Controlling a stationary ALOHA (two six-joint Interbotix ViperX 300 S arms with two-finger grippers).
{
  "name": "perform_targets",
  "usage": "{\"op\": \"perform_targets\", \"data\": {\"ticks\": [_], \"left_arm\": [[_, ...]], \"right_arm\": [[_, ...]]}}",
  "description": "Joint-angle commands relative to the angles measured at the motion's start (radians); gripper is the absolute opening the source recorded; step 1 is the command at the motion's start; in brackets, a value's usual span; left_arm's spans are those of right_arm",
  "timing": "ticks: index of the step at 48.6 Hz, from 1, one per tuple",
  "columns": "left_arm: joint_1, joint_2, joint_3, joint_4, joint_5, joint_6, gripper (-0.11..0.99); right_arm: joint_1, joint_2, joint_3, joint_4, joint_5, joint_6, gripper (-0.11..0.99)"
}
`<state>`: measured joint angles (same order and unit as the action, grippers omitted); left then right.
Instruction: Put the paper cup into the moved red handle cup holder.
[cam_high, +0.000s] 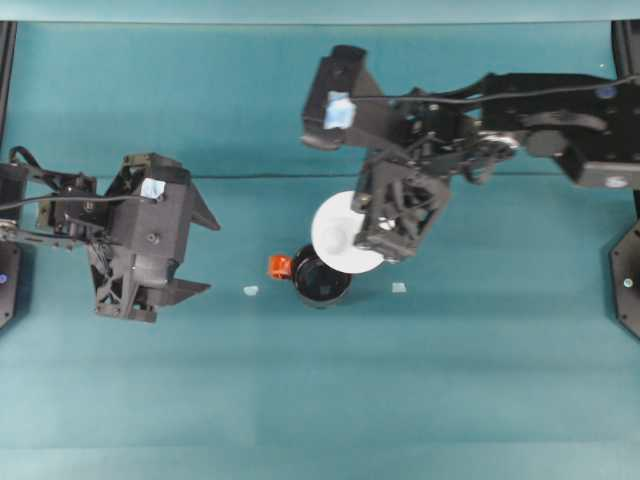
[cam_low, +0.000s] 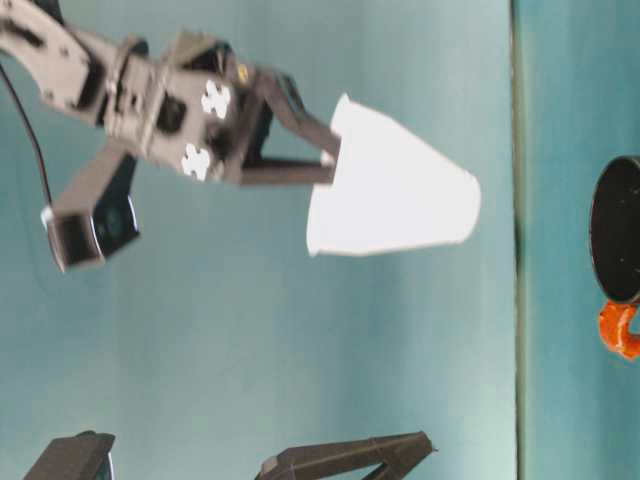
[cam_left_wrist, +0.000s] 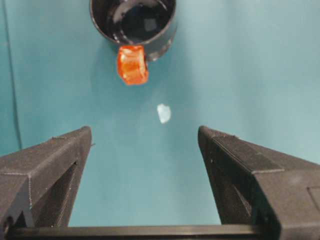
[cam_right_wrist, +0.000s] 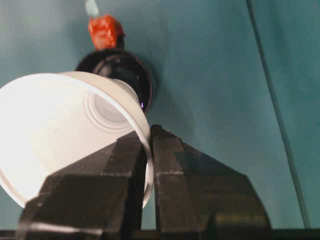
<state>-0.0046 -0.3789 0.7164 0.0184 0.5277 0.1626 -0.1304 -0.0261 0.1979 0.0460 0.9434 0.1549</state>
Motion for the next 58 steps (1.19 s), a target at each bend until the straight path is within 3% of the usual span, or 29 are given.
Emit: {"op": "perform_targets", "data": {"ticks": [1, 24, 38, 50, 58], "left_arm": [[-0.003, -0.014, -0.018, 0.002, -0.006, -0.002, 0.89], [-0.005, -0.011, -0.018, 0.002, -0.005, -0.003, 0.89], [-0.006, -0.009, -0.02, 0.002, -0.006, -0.005, 0.89], [-0.012, -0.008, -0.021, 0.002, -0.006, -0.049, 0.89], [-0.015, -0.009, -0.023, 0.002, -0.009, -0.055, 0.89]], "right_arm": [[0.002, 0.017, -0.029, -0.002, -0.003, 0.006, -0.08], [0.023, 0.146, -0.02, -0.002, -0.057, 0.029, -0.08], [0.035, 0.21, -0.018, -0.002, -0.087, 0.028, -0.08], [0.041, 0.238, -0.014, -0.002, -0.095, 0.025, -0.08], [0.041, 0.242, 0.002, -0.002, -0.094, 0.026, -0.08]]}}
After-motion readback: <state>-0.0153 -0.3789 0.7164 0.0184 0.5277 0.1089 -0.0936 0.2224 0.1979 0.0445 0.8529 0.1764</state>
